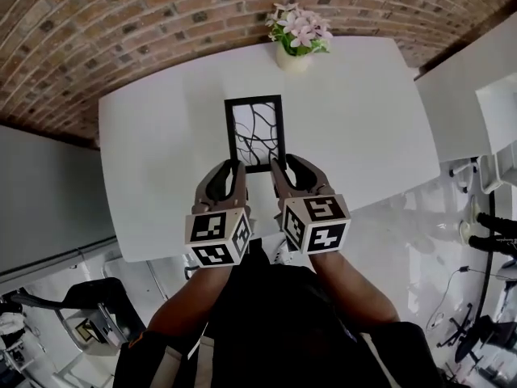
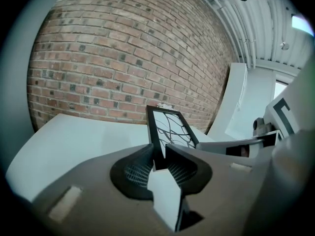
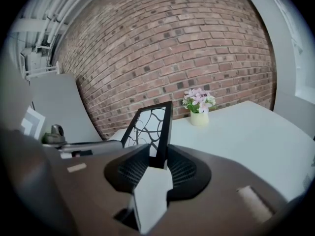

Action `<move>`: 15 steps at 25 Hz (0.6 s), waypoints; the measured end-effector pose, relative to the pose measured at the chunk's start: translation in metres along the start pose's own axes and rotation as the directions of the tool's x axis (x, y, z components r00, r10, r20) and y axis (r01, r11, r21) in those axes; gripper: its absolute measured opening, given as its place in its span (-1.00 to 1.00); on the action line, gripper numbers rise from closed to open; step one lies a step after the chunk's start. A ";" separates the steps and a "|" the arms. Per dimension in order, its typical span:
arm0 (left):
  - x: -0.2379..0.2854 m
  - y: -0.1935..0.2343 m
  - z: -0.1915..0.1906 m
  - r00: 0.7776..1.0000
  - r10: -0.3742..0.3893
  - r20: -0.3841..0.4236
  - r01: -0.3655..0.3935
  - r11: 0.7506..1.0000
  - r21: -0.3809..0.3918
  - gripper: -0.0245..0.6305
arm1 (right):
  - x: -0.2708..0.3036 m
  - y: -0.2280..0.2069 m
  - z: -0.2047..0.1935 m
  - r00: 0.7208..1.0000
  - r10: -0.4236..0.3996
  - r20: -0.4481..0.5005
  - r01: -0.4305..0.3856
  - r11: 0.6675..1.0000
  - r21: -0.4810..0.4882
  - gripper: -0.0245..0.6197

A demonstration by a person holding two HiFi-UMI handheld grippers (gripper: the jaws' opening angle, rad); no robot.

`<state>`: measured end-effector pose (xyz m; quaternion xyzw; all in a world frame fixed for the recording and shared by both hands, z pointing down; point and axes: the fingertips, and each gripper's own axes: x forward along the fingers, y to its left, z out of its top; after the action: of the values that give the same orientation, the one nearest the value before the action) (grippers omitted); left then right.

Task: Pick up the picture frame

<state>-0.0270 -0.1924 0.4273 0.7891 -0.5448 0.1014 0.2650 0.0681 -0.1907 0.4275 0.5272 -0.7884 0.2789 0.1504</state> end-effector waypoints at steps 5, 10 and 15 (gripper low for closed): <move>-0.027 -0.043 -0.005 0.999 -0.012 0.039 0.011 1.000 0.021 -0.72 | -0.050 -0.010 -0.004 0.999 -0.010 0.046 0.010 1.000 -0.004 -0.56; -0.058 -0.080 -0.011 0.997 -0.024 0.073 0.021 0.999 0.036 -0.72 | -0.100 -0.014 -0.009 0.996 -0.010 0.085 0.012 1.000 -0.022 -0.57; -0.090 -0.116 -0.008 0.992 -0.044 0.117 0.037 0.997 0.066 -0.73 | -0.147 -0.017 -0.009 0.991 -0.007 0.135 0.010 1.000 -0.023 -0.57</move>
<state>0.0455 -0.0853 0.3578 0.8127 -0.5398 0.0663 0.2090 0.1413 -0.0804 0.3614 0.5463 -0.7978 0.2329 0.1040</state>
